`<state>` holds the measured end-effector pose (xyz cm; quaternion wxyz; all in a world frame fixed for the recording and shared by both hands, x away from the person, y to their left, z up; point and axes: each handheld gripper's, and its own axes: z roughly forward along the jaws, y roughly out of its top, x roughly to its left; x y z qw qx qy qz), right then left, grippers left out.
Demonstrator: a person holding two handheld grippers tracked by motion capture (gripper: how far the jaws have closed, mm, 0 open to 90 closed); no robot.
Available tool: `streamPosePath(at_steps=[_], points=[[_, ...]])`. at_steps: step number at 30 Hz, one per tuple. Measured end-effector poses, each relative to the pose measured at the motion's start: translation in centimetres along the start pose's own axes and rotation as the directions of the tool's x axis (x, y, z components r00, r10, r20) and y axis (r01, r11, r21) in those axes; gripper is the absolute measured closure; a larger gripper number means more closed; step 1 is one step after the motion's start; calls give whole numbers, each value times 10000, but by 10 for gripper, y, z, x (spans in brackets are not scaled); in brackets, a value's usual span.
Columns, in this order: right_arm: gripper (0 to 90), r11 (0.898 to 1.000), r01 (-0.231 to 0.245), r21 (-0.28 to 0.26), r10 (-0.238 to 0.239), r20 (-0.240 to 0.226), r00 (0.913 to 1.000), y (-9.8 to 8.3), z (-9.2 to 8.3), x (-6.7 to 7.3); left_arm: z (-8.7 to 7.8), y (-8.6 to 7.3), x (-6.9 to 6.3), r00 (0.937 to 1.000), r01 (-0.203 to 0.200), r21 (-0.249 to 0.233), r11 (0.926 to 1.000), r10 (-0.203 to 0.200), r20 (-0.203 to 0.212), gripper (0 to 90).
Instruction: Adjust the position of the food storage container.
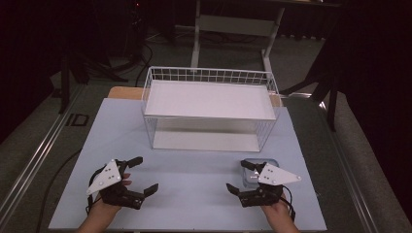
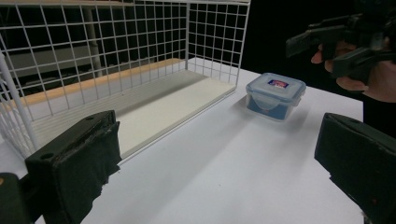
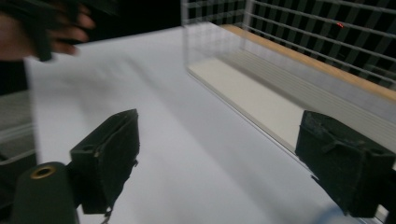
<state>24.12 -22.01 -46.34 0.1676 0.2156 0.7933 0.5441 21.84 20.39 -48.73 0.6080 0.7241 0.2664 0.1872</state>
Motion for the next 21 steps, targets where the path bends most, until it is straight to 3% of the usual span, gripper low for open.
streamPosePath(at_steps=[7, 11, 13, 21], points=[[127, 9981, 411, -464, -430, -387, 9983, 22, -7, 16, 1, 0, -1, 10000, 2, 25, 10000, -2, 38, 10], [127, 9973, 336, -647, -373, -562, 9977, 30, -11, 17, 1, 0, -1, 10000, -19, 34, 10000, 19, 31, 10], [120, 9936, -95, -1123, 10, -760, 9971, 48, -23, 8, 3, 0, -2, 9999, -68, 121, 9999, 67, 95, 10], [118, 9921, -66, -1250, 95, 224, 9997, 67, -35, -20, 5, -1, -3, 9999, -3, 150, 9999, 1, 137, 10]])
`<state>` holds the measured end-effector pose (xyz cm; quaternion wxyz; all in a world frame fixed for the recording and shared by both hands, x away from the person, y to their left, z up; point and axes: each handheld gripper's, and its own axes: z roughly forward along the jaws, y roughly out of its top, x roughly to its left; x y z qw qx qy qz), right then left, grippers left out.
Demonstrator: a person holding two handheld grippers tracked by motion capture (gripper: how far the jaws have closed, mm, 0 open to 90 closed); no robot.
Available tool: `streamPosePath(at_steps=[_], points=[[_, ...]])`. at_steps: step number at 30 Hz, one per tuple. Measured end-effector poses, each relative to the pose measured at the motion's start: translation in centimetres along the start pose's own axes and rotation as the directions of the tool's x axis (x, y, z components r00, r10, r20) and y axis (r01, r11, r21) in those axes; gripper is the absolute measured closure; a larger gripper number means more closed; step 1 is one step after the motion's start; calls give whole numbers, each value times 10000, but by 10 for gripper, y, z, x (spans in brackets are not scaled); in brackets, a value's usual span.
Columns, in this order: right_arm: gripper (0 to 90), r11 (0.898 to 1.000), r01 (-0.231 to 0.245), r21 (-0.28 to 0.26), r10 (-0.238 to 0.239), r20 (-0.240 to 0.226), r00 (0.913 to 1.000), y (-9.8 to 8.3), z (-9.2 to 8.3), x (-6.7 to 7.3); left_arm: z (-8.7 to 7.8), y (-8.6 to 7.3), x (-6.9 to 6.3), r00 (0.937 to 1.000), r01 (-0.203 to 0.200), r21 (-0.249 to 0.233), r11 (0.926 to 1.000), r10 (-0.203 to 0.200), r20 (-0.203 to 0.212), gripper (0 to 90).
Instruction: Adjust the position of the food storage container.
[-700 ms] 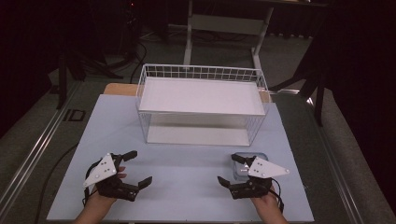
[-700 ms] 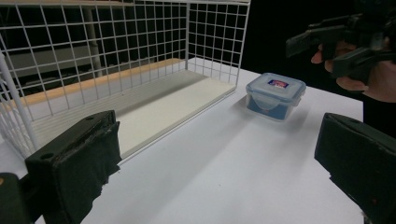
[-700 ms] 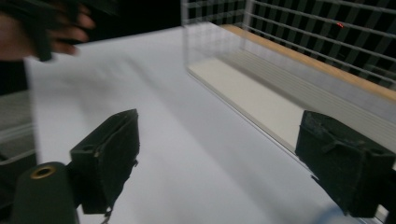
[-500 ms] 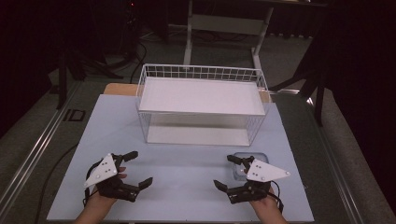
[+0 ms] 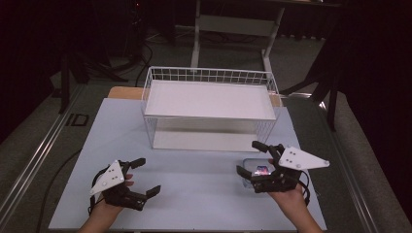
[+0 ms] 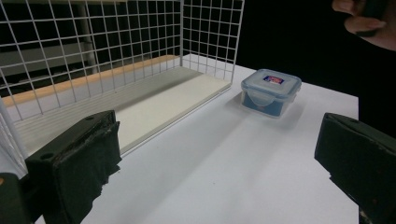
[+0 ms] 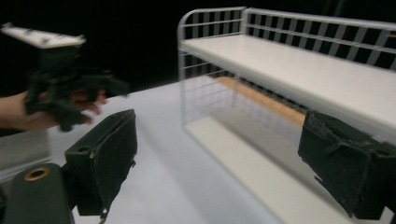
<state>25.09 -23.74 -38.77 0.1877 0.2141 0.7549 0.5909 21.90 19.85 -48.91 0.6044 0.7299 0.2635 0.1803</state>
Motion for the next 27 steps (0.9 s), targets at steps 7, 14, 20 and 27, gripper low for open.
streamPosePath(at_steps=[7, 14, 20, 27], points=[[146, 9987, -179, 478, 117, 1271, 9918, -2, -4, -34, 0, 0, 0, 10000, 27, -23, 10000, -27, 14, 10], [261, 9958, -594, 690, 448, 1958, 9796, -18, -8, -56, 0, 0, 2, 10000, 31, 1, 10000, -31, 30, 10], [490, 9912, -870, 1002, 626, 2259, 9721, -41, -17, -70, 1, 0, 2, 10000, 54, 8, 10000, -54, 53, 10], [741, 9737, -1175, 1953, 653, 2549, 9648, -75, -29, -82, 1, 0, 1, 10000, 3, 44, 10000, -3, 77, 10]])
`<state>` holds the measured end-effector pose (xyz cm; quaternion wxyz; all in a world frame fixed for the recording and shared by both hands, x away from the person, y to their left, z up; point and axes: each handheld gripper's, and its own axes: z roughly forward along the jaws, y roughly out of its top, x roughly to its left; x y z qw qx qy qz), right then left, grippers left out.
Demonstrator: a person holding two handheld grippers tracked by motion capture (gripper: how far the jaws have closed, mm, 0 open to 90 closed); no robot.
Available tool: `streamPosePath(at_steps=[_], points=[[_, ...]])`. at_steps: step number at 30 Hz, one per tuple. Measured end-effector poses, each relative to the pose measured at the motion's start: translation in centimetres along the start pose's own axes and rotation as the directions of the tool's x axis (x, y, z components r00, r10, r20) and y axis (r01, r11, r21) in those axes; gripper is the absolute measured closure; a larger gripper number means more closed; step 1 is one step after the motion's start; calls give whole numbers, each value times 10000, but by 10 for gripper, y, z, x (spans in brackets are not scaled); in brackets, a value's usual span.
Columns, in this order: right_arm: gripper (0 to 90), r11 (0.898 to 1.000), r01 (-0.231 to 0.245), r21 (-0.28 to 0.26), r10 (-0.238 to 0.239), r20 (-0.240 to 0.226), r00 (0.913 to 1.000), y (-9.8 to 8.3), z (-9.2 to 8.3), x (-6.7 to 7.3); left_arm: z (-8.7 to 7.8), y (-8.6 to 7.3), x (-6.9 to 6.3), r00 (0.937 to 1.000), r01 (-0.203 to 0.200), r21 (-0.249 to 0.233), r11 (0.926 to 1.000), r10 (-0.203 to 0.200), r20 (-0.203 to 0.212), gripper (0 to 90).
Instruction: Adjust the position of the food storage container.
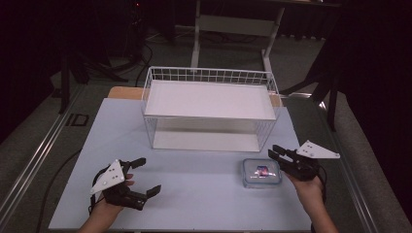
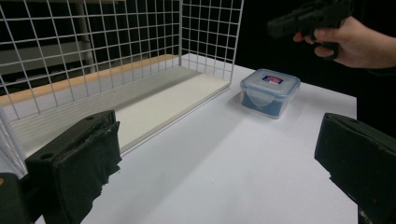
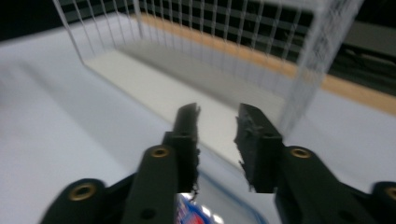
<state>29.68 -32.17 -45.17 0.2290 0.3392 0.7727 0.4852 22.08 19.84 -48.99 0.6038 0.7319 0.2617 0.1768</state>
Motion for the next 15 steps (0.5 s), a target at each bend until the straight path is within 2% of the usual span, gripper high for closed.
streamPosePath(at_steps=[5, 9, 11, 15], points=[[898, 9980, 58, 622, -66, 139, 9999, -23, -2, -4, 2, -1, 0, 10000, -33, 122, 9999, 32, 66, 10], [900, 9955, -150, 932, 105, 493, 9987, -36, -6, -7, 4, -2, -1, 9999, -35, 176, 9998, 33, 136, 10], [900, 9932, -126, 1161, 39, 741, 9972, -41, -8, -10, 4, -1, -1, 9999, -48, 163, 9999, 46, 146, 10], [900, 9891, -317, 1440, 139, 1223, 9924, -55, -13, -16, 3, -1, -2, 9999, -47, 141, 9999, 45, 144, 10]])
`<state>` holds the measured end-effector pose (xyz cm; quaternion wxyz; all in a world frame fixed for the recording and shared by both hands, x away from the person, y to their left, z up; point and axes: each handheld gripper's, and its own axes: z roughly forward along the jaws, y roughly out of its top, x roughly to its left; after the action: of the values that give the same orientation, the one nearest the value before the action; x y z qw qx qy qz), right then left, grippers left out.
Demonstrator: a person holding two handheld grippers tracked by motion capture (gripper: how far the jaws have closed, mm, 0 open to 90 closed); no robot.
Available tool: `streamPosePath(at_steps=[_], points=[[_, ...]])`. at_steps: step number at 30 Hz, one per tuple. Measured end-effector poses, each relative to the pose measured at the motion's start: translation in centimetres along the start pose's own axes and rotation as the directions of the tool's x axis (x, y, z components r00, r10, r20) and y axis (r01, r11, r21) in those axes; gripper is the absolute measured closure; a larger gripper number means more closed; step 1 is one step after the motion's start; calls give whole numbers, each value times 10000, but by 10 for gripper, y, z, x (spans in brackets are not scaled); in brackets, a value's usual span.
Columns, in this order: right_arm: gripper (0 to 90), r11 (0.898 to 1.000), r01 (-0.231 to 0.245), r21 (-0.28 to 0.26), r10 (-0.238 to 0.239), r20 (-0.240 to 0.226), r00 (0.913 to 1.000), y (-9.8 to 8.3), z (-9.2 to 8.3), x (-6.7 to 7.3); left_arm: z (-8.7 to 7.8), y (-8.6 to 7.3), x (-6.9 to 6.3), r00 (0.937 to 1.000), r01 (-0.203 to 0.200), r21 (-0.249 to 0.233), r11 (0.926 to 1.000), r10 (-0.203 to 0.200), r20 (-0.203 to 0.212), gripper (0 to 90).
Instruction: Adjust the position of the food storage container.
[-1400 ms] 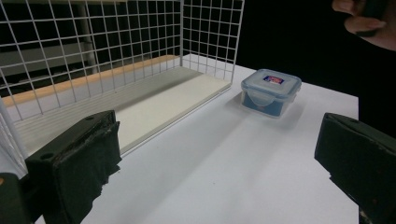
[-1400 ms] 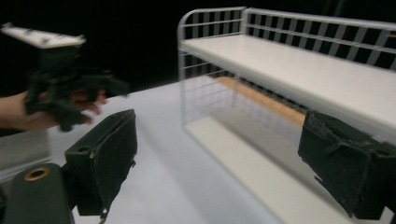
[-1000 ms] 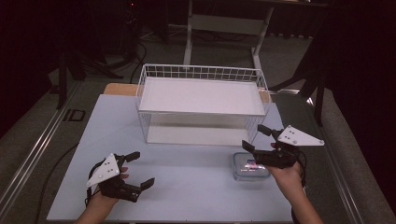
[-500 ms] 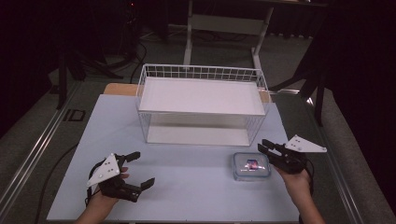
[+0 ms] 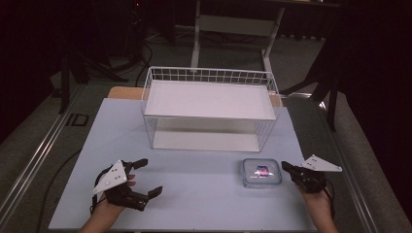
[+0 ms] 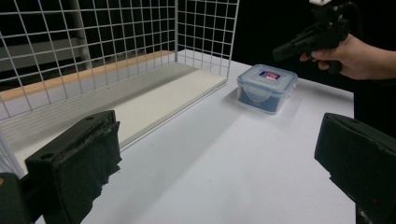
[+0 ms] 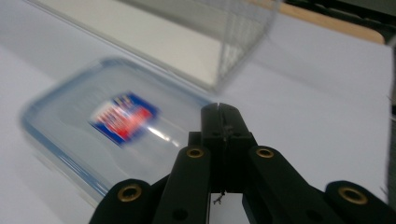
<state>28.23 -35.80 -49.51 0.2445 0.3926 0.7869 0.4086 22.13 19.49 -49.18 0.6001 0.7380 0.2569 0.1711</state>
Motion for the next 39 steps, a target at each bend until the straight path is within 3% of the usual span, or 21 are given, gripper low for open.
streamPosePath(at_steps=[4, 13, 16, 34, 35, 39], points=[[900, 9990, 19, 448, -30, 237, 9997, -13, 2, -4, 1, 0, 0, 10000, 14, 15, 10000, -14, 11, 10], [900, 9927, -250, 1183, 282, -254, 9993, -27, 19, -3, 2, -1, -1, 10000, 5, 50, 10000, -6, 48, 10], [900, 9918, -450, 1197, 495, -350, 9982, -28, 23, -1, 2, 0, -1, 10000, 6, 40, 10000, -7, 57, 10], [900, 9870, -147, 1601, 402, -1568, 9868, -8, 48, 27, 4, -1, -2, 9999, -12, 136, 9999, 10, 150, 10], [900, 9863, -242, 1631, 555, -1907, 9801, -5, 51, 30, 4, -1, -2, 9998, -8, 156, 9999, 5, 182, 10], [900, 9859, -82, 1671, 446, -2152, 9755, 5, 59, 38, 6, -2, -3, 9999, -68, 245, 9997, 64, 146, 10]])
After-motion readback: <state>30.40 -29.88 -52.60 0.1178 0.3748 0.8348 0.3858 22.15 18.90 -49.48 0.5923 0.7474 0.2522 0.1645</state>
